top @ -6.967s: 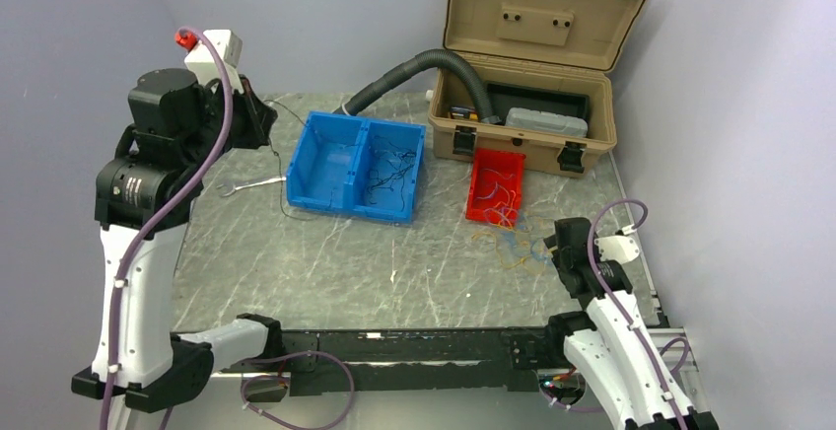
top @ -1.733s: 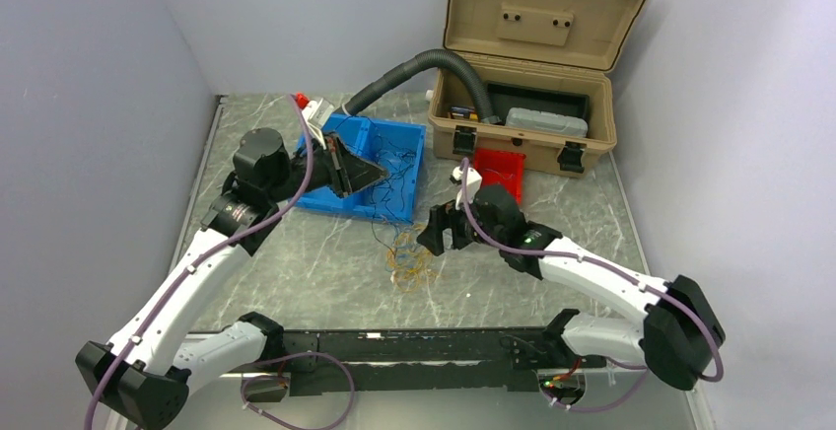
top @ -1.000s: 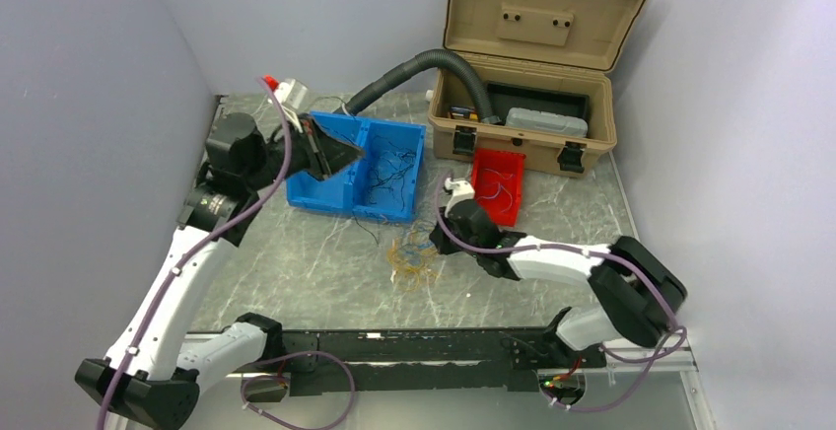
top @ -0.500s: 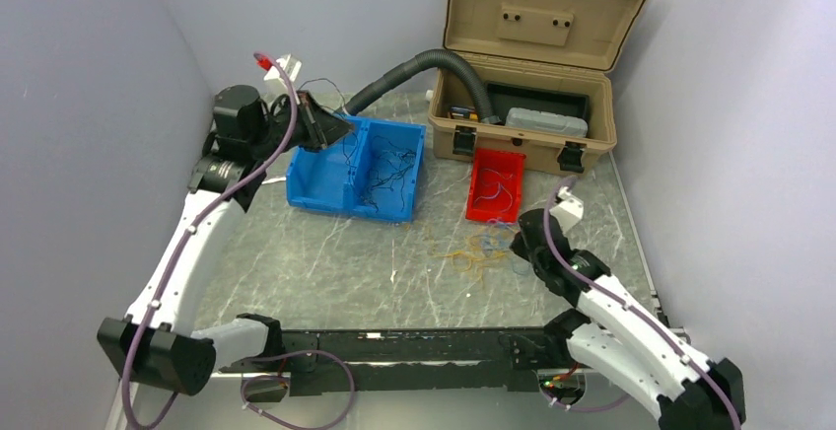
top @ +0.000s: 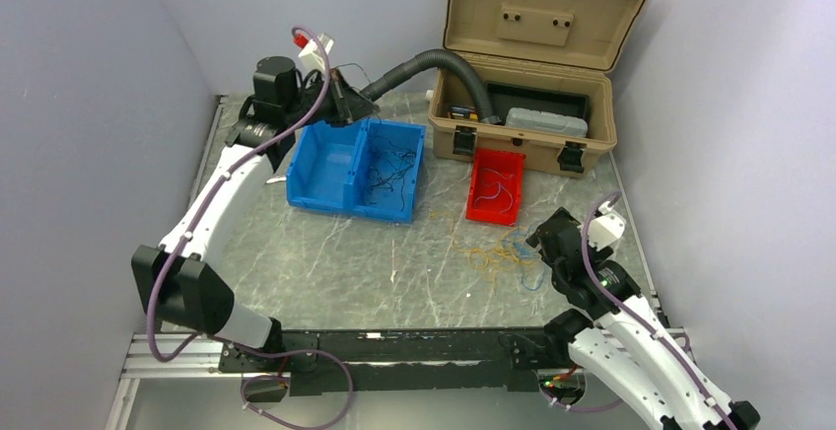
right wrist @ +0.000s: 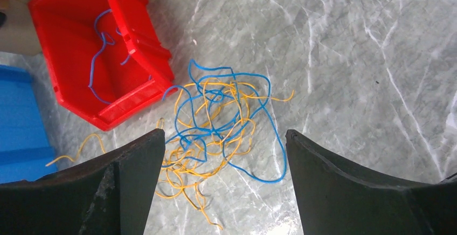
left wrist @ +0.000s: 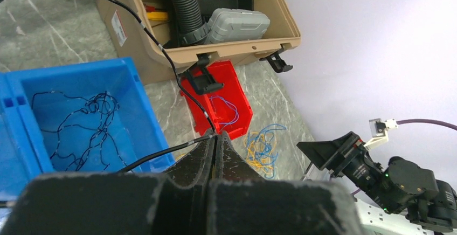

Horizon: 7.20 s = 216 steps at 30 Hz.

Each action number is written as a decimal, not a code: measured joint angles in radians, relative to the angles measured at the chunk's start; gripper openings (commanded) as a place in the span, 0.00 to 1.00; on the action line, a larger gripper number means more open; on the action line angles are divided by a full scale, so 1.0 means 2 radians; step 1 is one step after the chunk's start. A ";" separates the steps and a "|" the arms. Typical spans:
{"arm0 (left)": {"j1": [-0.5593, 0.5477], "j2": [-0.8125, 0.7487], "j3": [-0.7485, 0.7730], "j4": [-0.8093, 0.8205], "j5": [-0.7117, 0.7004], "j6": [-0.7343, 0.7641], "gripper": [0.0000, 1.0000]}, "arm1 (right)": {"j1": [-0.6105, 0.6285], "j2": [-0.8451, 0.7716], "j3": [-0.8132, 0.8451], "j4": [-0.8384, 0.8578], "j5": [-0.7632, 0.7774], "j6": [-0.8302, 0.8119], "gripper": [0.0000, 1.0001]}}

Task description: Untangle the cables

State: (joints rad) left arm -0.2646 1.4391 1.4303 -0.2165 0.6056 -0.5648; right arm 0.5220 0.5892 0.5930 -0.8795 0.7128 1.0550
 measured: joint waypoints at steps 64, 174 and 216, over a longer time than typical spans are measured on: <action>-0.135 0.140 0.039 -0.155 -0.239 0.154 0.68 | -0.010 0.113 -0.017 0.048 -0.101 -0.021 0.93; -0.307 -0.140 -0.257 0.221 -0.103 0.167 0.65 | -0.033 0.160 0.321 0.201 -0.712 -0.292 0.00; -0.330 -0.185 -0.482 0.192 -0.266 0.048 0.22 | -0.032 0.120 0.558 0.134 -0.292 -0.319 0.00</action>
State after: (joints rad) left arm -0.9245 1.0687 0.4667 0.1677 0.0734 -0.4679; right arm 0.4580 0.8288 1.7096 -0.6125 0.1295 0.4175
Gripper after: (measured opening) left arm 0.199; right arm 0.010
